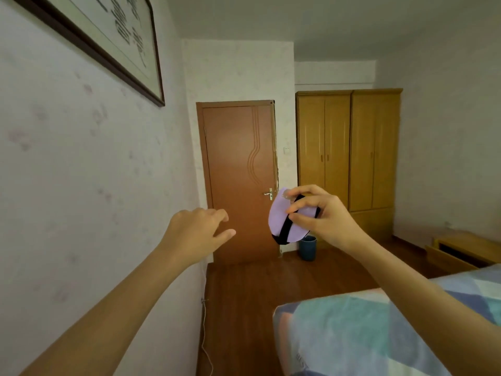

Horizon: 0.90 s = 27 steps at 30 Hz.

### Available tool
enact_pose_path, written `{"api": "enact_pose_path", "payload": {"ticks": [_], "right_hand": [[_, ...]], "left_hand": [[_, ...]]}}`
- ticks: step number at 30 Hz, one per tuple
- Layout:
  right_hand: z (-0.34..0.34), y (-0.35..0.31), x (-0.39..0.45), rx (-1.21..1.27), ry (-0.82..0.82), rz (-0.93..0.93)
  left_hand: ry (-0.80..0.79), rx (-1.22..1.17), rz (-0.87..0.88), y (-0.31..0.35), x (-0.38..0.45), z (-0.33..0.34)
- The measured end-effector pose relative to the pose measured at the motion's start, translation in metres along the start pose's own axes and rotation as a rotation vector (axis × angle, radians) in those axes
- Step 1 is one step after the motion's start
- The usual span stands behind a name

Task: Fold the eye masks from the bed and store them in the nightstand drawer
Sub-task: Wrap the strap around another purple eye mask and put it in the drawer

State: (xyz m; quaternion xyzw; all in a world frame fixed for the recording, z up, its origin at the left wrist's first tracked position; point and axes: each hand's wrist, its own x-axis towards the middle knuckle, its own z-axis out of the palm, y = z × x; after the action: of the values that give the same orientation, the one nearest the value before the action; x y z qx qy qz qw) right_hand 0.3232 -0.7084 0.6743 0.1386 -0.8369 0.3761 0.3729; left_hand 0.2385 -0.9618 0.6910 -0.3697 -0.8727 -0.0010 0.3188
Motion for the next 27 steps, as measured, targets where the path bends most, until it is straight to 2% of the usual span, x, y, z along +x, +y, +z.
{"api": "enact_pose_path", "payload": {"ticks": [9,16,21,27], "right_hand": [[0.071,0.141,0.149,0.05,-0.045,-0.041],[0.137,0.261,0.268,0.013,-0.054,-0.031],[0.146,0.329,0.341,-0.039,-0.061,0.005],[0.148,0.417,0.429,-0.121,-0.046,0.018]], "left_hand": [[-0.014,0.073,-0.02,-0.097,0.145,0.116],[-0.058,0.061,-0.021,-0.201,0.259,0.223],[-0.035,0.0,0.0,-0.255,0.358,0.291],[0.011,-0.086,0.046,-0.281,0.469,0.38]]}}
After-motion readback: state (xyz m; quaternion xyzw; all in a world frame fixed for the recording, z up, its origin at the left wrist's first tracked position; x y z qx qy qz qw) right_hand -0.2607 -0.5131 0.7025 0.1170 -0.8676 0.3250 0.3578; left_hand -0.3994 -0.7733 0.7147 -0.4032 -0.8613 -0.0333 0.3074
